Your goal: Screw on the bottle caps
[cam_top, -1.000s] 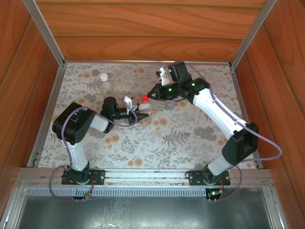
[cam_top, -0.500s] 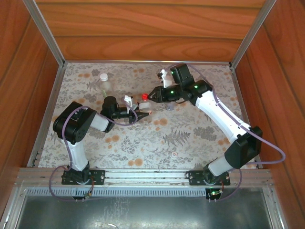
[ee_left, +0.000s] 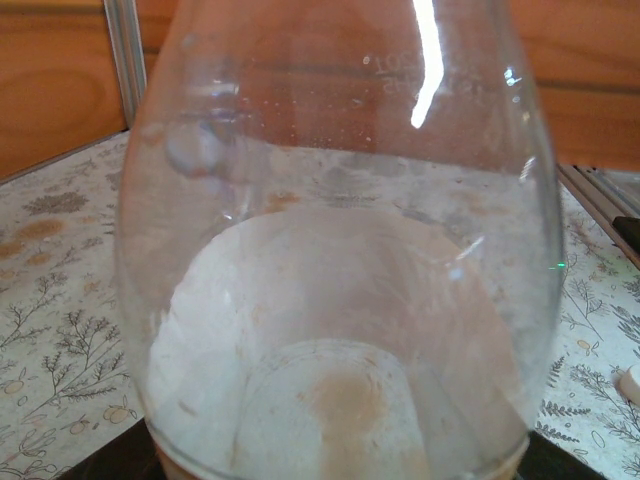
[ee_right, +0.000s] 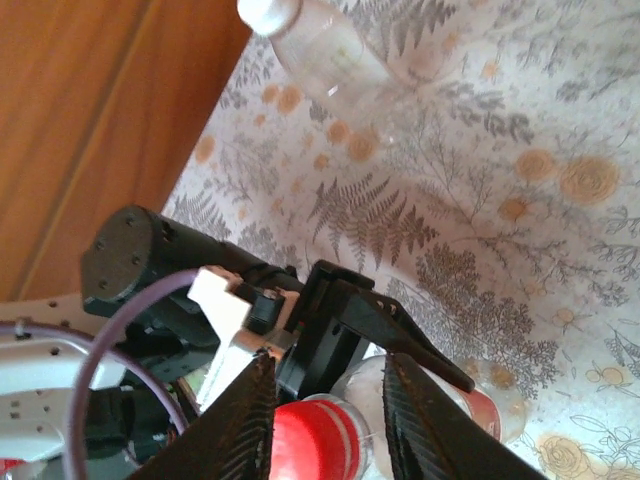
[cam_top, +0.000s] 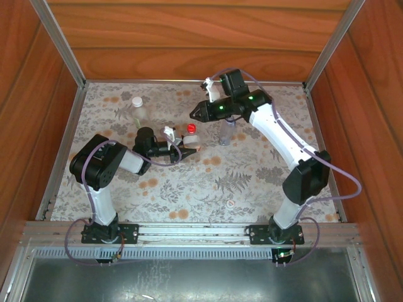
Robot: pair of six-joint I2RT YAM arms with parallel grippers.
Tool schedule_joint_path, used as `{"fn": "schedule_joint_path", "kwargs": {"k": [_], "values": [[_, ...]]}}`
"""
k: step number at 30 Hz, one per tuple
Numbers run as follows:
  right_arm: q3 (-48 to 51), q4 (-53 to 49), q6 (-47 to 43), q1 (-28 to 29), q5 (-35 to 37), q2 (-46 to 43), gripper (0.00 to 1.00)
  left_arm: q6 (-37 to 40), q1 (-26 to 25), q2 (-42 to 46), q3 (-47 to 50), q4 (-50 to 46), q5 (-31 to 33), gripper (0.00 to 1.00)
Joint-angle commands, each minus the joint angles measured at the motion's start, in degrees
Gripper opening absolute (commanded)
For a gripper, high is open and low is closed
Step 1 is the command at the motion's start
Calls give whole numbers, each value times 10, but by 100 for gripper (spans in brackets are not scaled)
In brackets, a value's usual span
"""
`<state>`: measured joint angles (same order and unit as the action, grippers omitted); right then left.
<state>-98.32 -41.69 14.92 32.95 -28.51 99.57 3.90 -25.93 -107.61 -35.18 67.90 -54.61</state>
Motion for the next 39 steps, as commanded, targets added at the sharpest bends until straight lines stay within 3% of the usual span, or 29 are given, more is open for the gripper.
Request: {"fn": "schedule_joint_path", "kwargs": {"k": [1, 9, 39], "values": [[-13, -31, -14, -2, -46, 7, 30, 8, 5, -25, 27, -107, 14, 49], [-1, -38, -14, -1, -64, 10, 21, 6, 5, -29, 26, -107, 14, 49], [82, -6, 16, -1, -30, -70, 18, 0, 6, -35, 20, -108, 13, 49]]}}
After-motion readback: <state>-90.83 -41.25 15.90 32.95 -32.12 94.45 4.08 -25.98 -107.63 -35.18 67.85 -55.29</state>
